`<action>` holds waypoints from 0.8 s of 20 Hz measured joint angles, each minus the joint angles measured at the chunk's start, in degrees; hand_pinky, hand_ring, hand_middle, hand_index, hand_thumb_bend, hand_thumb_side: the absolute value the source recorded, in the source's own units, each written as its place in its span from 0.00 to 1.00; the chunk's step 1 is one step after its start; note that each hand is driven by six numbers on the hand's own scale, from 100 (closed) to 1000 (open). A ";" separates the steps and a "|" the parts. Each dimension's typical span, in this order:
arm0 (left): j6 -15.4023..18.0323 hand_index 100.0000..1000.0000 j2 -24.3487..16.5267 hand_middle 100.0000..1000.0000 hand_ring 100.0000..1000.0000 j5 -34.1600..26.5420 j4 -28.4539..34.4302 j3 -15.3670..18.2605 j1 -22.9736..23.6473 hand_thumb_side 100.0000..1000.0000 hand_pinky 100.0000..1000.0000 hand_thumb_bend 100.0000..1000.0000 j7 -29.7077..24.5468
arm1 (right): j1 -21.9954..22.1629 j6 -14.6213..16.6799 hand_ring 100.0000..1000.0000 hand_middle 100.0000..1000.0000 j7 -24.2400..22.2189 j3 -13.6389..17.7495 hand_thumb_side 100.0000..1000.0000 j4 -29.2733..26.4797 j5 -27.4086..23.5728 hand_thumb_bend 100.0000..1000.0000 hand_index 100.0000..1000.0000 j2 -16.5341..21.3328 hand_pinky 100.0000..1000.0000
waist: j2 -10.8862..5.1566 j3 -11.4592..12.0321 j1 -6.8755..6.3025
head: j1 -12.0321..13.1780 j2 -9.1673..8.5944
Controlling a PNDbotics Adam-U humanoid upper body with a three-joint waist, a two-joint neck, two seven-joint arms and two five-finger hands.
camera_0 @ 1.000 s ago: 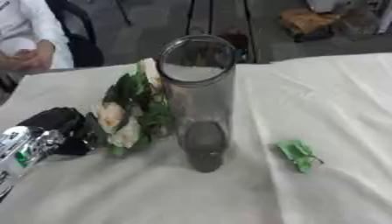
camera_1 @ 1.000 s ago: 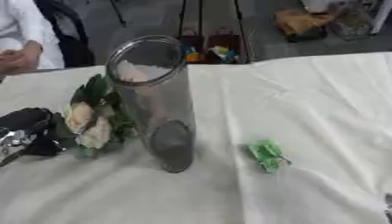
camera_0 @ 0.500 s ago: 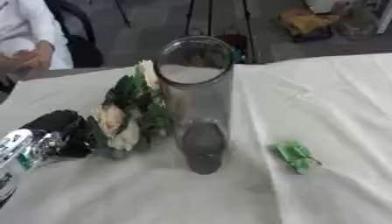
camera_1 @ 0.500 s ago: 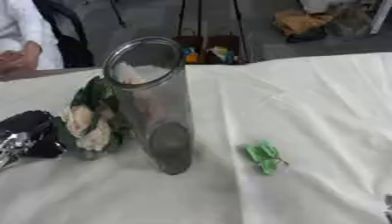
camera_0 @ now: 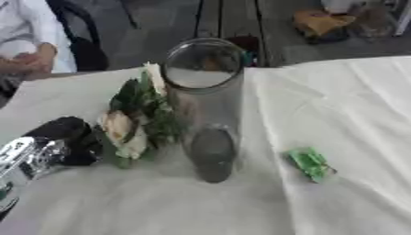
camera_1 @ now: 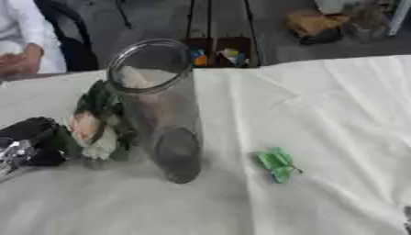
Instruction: Arrange flowers into the vase.
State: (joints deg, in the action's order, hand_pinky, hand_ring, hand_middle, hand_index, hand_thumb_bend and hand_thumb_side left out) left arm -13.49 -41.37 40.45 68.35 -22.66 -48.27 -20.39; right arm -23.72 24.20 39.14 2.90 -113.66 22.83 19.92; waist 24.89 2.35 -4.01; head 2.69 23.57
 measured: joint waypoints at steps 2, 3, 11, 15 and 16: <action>0.07 0.08 0.01 0.00 0.00 -0.73 -0.04 0.00 0.01 0.34 0.00 0.00 0.39 | 0.01 -0.02 0.60 0.43 -0.02 0.10 0.90 0.00 0.00 0.00 0.66 0.00 0.57 | 0.03 0.00 -0.01 | 0.00 0.00; 0.11 0.08 0.01 0.00 0.00 -1.06 -0.05 0.00 0.01 0.34 0.00 0.00 0.55 | 0.02 -0.04 0.60 0.43 -0.04 0.10 0.90 0.00 -0.01 0.00 0.66 0.00 0.57 | 0.04 0.00 -0.01 | 0.00 0.00; -0.47 0.00 0.01 0.00 0.00 -1.70 0.43 0.15 0.08 0.26 0.00 0.00 1.50 | 0.16 -0.19 0.60 0.43 -0.20 0.11 0.91 0.00 -0.23 0.00 0.66 0.00 0.57 | 0.05 0.01 0.00 | 0.01 0.00; -1.44 0.00 0.02 0.00 0.00 -0.24 1.17 0.33 0.11 0.17 0.00 0.00 2.60 | 0.50 -0.26 0.60 0.43 -0.28 0.12 0.91 0.00 -0.28 0.00 0.66 -0.01 0.58 | 0.04 0.01 0.11 | 0.02 0.00; -1.83 0.00 0.02 0.00 0.00 0.18 1.34 0.35 0.11 0.17 0.00 0.00 2.92 | 0.50 -0.28 0.60 0.43 -0.29 0.13 0.91 0.00 -0.29 0.00 0.65 -0.01 0.58 | 0.04 0.02 0.15 | 0.02 0.00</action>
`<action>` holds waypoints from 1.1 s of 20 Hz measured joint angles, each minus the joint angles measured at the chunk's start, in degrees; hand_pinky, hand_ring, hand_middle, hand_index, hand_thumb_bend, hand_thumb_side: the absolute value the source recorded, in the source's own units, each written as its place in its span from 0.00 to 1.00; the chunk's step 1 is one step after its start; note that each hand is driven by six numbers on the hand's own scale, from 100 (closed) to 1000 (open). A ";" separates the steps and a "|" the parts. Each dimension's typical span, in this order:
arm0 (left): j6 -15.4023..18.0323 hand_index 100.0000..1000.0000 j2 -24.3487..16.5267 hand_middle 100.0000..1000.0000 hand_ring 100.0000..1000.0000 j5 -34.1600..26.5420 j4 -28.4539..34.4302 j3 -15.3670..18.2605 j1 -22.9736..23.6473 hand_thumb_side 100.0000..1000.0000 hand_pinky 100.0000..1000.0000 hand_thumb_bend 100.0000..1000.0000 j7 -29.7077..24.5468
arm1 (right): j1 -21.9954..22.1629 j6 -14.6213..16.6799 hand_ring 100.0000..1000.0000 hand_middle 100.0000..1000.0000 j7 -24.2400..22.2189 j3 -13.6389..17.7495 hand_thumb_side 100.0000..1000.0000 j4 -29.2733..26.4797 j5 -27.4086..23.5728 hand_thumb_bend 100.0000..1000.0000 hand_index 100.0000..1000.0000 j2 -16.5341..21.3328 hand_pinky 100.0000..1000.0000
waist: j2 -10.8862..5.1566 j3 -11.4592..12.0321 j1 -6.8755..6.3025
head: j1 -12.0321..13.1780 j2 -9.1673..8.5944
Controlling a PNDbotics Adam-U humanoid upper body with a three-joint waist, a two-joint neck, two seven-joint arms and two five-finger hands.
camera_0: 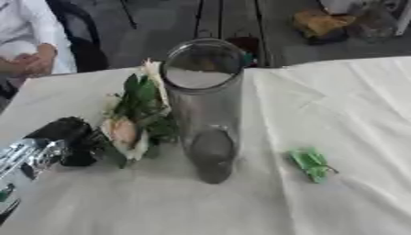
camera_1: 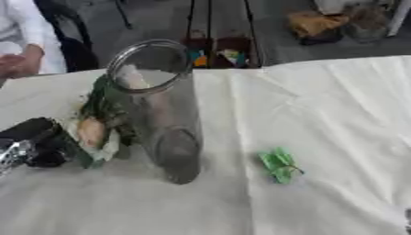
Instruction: Arrange flowers into the vase.
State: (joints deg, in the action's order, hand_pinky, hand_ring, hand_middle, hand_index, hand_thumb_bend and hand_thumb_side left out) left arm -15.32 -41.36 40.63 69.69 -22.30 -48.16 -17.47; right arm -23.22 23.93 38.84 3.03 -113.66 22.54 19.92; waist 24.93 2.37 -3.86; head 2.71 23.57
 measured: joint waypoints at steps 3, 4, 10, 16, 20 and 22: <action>-1.53 0.00 0.00 0.00 0.00 1.04 0.37 0.29 0.12 0.16 0.00 0.00 1.18 | 0.01 -0.03 0.60 0.42 -0.03 0.14 0.91 0.00 -0.03 0.00 0.65 0.00 0.58 | 0.00 0.06 0.03 | 0.00 0.00; -2.11 0.00 0.00 0.00 0.00 1.22 0.45 0.41 0.22 0.16 0.00 0.00 1.69 | 0.02 -0.04 0.60 0.43 -0.05 0.14 0.91 0.00 -0.03 0.00 0.65 -0.01 0.58 | 0.00 0.08 0.04 | 0.00 0.00; -5.38 0.00 -0.01 0.00 0.00 0.72 0.64 1.19 0.79 0.16 0.00 0.00 3.94 | 0.05 -0.06 0.60 0.43 -0.07 0.16 0.91 0.00 -0.14 0.00 0.65 -0.01 0.58 | -0.01 0.34 0.08 | 0.00 0.01; -8.40 0.00 -0.08 0.00 0.00 -2.41 1.91 2.85 1.26 0.16 0.00 0.00 5.36 | 0.08 -0.06 0.60 0.43 -0.07 0.17 0.91 0.00 -0.27 0.00 0.65 -0.01 0.58 | -0.05 0.56 0.29 | -0.05 0.02; -10.47 0.00 -0.23 0.00 0.00 -5.93 3.44 4.10 1.27 0.16 0.00 0.00 6.92 | 0.09 -0.07 0.60 0.43 -0.07 0.18 0.91 0.00 -0.29 0.00 0.65 -0.02 0.58 | -0.15 0.77 0.44 | -0.09 0.04; -11.55 0.00 -0.33 0.00 0.00 -7.79 4.38 4.94 1.25 0.16 0.00 0.00 8.01 | 0.10 -0.07 0.60 0.43 -0.07 0.19 0.91 0.00 -0.30 0.00 0.65 -0.02 0.58 | -0.25 0.82 0.50 | -0.15 0.05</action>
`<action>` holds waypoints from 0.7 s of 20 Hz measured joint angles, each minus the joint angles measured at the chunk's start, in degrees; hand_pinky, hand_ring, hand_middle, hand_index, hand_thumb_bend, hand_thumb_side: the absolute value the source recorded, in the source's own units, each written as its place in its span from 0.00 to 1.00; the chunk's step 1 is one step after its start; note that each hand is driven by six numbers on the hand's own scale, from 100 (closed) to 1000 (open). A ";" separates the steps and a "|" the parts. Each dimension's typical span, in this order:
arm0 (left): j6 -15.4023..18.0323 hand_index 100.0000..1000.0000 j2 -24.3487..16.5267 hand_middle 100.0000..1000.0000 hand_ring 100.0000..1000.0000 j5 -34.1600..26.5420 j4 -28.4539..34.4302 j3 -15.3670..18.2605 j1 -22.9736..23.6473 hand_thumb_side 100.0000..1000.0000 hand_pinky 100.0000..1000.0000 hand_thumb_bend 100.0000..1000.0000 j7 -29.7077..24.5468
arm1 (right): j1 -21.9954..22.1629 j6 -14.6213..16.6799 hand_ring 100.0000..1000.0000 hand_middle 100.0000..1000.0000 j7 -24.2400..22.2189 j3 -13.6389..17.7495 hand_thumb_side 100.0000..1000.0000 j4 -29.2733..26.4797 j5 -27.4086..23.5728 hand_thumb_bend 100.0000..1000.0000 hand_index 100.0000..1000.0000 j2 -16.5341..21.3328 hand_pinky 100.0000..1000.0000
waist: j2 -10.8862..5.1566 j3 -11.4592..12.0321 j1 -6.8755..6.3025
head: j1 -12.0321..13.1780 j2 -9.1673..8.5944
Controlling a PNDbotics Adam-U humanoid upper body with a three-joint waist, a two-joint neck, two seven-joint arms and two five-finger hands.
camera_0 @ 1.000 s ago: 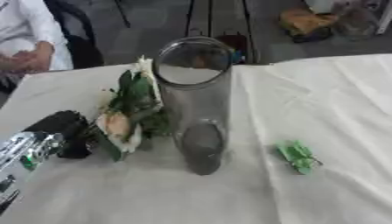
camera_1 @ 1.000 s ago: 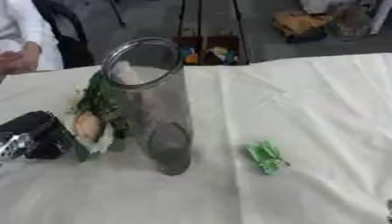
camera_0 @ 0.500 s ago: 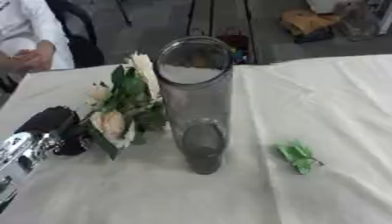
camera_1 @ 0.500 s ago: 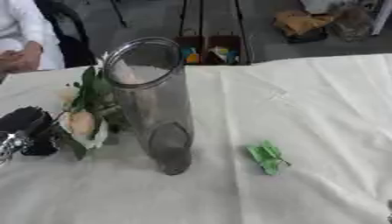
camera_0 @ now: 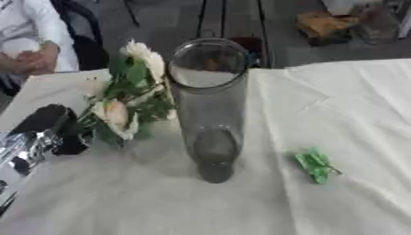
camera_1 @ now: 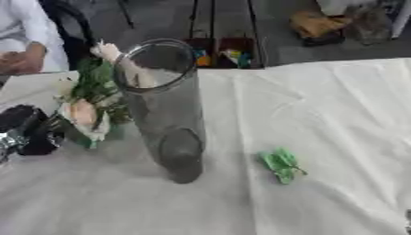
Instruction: Arrange flowers into the vase.
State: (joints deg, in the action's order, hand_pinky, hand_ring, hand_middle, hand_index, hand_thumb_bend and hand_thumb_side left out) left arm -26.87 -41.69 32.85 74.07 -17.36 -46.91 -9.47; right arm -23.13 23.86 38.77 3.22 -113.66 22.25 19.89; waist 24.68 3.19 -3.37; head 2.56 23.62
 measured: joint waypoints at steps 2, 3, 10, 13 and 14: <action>-1.13 0.00 -0.06 0.00 0.00 -2.00 1.06 1.07 -0.20 0.17 0.00 0.00 1.37 | 0.04 0.00 0.60 0.43 0.00 0.02 0.91 0.00 -0.03 0.00 0.65 0.00 0.58 | -0.02 0.12 0.13 | -0.11 0.22; -1.65 0.00 -0.06 0.00 0.00 -3.13 1.65 1.67 -0.49 0.17 0.00 0.00 2.17 | 0.14 0.00 0.60 0.43 0.00 0.04 0.91 0.00 -0.07 0.00 0.65 0.00 0.58 | -0.06 0.28 0.20 | -0.14 0.43; -4.18 0.00 0.01 0.00 0.00 -9.67 4.91 4.73 -2.22 0.17 0.00 0.00 7.60 | 0.47 -0.01 0.60 0.43 0.01 0.23 0.91 0.00 -0.17 0.00 0.65 -0.02 0.58 | -0.59 0.45 0.13 | -0.32 1.04; -4.89 0.00 0.16 0.00 0.00 -12.85 7.01 6.34 -3.49 0.17 0.00 0.00 10.33 | 0.67 -0.04 0.60 0.43 0.03 0.31 0.91 0.00 -0.18 0.00 0.65 -0.02 0.58 | -0.99 0.66 -0.02 | -0.41 1.50; -5.09 0.00 0.18 0.00 0.00 -14.12 7.75 6.78 -3.79 0.17 0.00 0.00 11.35 | 0.77 -0.04 0.60 0.43 0.04 0.32 0.91 0.00 -0.19 0.00 0.65 -0.02 0.58 | -1.06 0.68 -0.05 | -0.44 1.55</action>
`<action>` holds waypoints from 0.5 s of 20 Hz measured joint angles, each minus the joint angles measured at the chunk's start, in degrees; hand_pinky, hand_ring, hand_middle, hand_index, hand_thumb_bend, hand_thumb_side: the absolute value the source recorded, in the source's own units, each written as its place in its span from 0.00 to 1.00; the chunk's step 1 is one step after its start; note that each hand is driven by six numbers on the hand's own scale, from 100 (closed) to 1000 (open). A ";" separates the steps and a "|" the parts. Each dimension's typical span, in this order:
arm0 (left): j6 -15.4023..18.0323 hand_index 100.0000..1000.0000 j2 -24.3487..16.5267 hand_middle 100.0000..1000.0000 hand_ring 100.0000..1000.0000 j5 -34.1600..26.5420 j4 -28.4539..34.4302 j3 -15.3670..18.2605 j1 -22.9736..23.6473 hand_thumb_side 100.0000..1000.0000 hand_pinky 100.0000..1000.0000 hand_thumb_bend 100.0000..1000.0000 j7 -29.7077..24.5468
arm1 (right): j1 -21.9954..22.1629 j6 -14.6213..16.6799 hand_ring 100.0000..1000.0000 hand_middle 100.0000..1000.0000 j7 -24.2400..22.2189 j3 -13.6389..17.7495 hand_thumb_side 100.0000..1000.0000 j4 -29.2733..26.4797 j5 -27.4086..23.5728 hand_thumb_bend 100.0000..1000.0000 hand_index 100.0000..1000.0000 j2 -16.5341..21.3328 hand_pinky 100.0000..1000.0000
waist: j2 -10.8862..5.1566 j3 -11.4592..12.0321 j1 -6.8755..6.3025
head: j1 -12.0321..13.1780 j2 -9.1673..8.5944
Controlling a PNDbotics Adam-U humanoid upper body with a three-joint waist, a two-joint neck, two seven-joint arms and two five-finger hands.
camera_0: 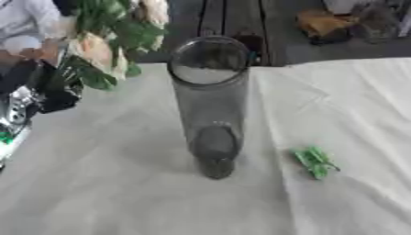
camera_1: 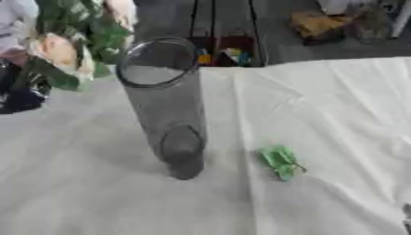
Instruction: Arrange flowers into the vase.
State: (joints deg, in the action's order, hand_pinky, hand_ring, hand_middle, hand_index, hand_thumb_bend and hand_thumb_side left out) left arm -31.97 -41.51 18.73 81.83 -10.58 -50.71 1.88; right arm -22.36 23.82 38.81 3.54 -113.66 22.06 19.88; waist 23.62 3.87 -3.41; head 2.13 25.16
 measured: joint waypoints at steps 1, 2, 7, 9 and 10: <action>-0.18 0.00 0.09 0.00 0.00 -1.29 0.78 0.36 -0.31 0.18 0.00 0.00 1.05 | 0.09 0.00 0.60 0.43 0.00 0.00 0.91 0.00 0.00 0.00 0.65 0.00 0.58 | -0.01 0.01 -0.02 | -0.03 0.04; -0.32 0.00 0.19 0.00 0.00 -2.66 1.55 0.69 -0.59 0.18 0.00 0.00 2.14 | 0.15 -0.01 0.60 0.43 0.01 0.01 0.91 0.00 -0.01 0.00 0.65 0.00 0.58 | -0.02 0.01 -0.03 | -0.08 0.16; -0.25 0.00 0.73 0.00 0.00 -11.19 5.17 2.23 -2.79 0.19 0.00 0.00 8.92 | 0.19 -0.08 0.60 0.43 0.05 0.01 0.91 0.00 -0.11 0.00 0.65 0.00 0.58 | -0.87 0.04 -0.09 | -0.61 0.62; 0.13 0.00 0.77 0.00 0.00 -14.77 6.34 2.43 -3.39 0.19 0.00 0.00 11.93 | 0.22 -0.10 0.60 0.43 0.04 0.01 0.91 0.00 -0.18 0.00 0.65 0.00 0.58 | -1.12 0.04 -0.16 | -1.00 0.95; 0.37 0.00 0.91 0.00 0.00 -16.50 6.75 2.49 -3.67 0.19 0.00 0.00 13.40 | 0.24 -0.11 0.60 0.43 0.03 0.01 0.91 0.00 -0.21 0.00 0.65 0.00 0.58 | -1.28 0.04 -0.21 | -1.15 0.99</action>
State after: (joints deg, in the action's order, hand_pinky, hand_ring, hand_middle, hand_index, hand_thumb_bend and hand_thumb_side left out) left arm -31.59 -40.60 2.24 88.57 -8.10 -54.38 15.28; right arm -22.12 23.71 38.84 3.54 -113.66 21.85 19.88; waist 22.34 3.91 -3.63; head 0.98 26.15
